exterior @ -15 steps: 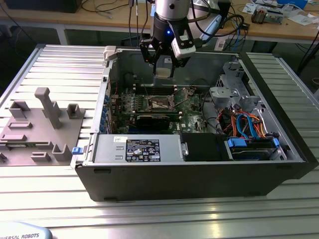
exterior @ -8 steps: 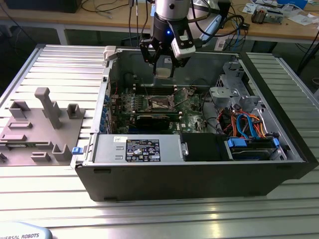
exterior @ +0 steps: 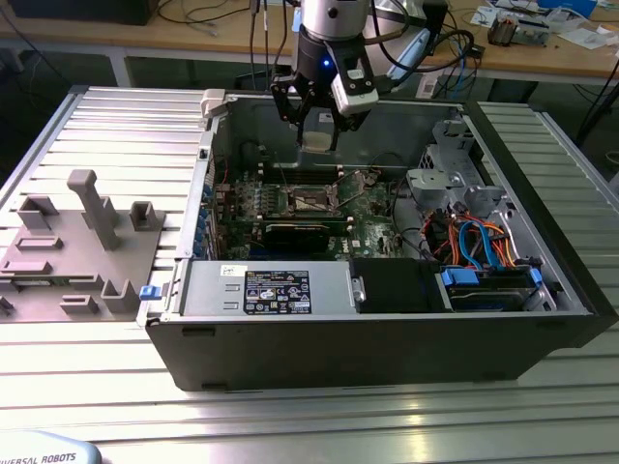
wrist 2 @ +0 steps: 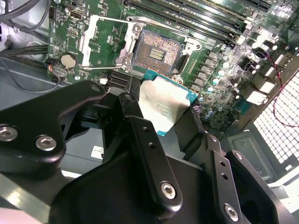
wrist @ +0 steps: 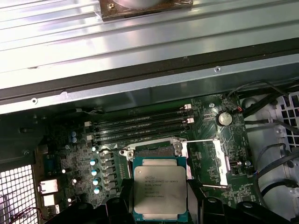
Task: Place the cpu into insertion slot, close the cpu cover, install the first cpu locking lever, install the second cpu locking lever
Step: 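Place the cpu into insertion slot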
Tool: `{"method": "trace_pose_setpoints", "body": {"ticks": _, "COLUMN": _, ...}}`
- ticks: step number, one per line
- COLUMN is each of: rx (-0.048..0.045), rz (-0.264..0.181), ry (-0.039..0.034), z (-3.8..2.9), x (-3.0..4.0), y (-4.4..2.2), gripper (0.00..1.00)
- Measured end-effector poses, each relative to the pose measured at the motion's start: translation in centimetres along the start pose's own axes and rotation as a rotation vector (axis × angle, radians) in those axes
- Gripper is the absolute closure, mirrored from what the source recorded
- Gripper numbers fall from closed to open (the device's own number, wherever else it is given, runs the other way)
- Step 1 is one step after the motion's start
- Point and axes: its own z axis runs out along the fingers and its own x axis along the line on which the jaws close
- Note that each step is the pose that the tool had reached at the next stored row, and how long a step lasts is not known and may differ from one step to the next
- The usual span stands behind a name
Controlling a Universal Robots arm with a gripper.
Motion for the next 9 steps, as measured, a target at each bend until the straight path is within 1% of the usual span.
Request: {"method": "trace_pose_setpoints", "body": {"ticks": 9, "rx": -0.0002, "rz": 0.007, "ry": -0.0006, "z": 0.01, "x": 0.00, "y": 0.00, "gripper": 0.46}}
